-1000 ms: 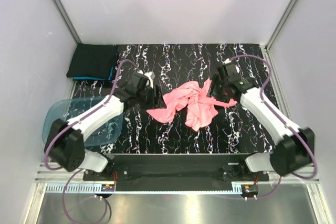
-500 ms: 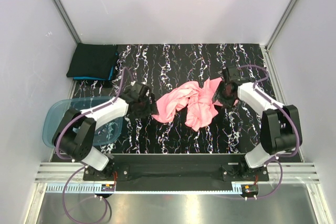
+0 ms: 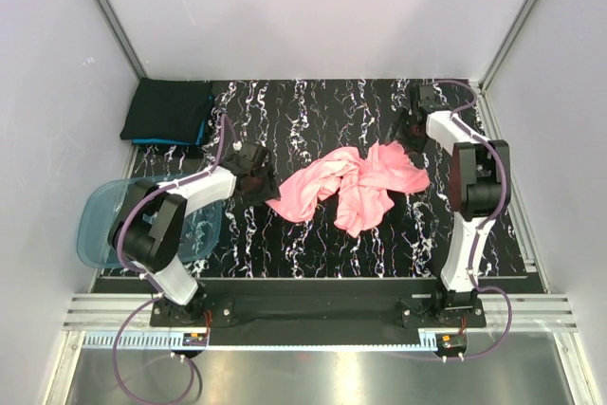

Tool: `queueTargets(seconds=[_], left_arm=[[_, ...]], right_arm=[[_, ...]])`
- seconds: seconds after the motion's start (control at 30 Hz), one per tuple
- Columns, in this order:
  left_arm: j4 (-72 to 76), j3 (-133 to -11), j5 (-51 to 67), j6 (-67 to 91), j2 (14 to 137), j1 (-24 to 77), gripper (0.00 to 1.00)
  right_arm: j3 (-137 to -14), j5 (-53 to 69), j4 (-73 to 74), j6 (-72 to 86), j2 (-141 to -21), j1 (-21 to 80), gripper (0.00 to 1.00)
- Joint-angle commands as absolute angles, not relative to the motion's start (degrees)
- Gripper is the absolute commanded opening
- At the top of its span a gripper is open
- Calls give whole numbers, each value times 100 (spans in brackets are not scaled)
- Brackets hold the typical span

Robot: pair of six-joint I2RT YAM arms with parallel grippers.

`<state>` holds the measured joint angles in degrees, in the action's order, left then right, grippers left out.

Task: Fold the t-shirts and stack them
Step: Flatten the tshirt out

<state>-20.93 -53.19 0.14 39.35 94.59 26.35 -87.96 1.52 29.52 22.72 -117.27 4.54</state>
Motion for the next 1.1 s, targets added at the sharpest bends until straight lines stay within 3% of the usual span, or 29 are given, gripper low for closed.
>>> queueTargets(seconds=[0.0, 0.17, 0.27, 0.37, 0.73, 0.83, 0.87, 0.93, 1.07], left_arm=[[-2056, -5545, -79, 3823, 9589, 2654, 56], [-2144, -5739, -44, 3709, 9624, 2663, 13], [-2188, -5809, -35, 3683, 9642, 2654, 0], [-2302, -5915, -35, 3656, 9624, 2654, 0], [-2566, -6381, -132, 3568, 9571, 2654, 0], [-2558, -6433, -114, 3577, 9554, 2654, 0], [-2592, -6460, -106, 3586, 9545, 2654, 0], [-2663, -6539, -149, 3534, 9457, 2646, 0], [-3302, -7240, -640, 3113, 9107, 2295, 0]], right_arm=[[-9351, 597, 2970, 1767, -12163, 168, 70], [-9790, 861, 2997, 1495, -12734, 79, 66], [-9984, 914, 3085, 1311, -12867, 79, 60], [-9923, 860, 2902, 1213, -12710, 62, 61], [-10019, 1494, 2857, 1230, -12955, 53, 47], [-10238, 1459, 3075, 1266, -13130, 27, 30], [-10361, 1459, 3181, 1231, -13166, 35, 14], [-10397, 1389, 3199, 1230, -13053, 35, 0], [-10547, 671, 3156, 1484, -11949, 35, 0]])
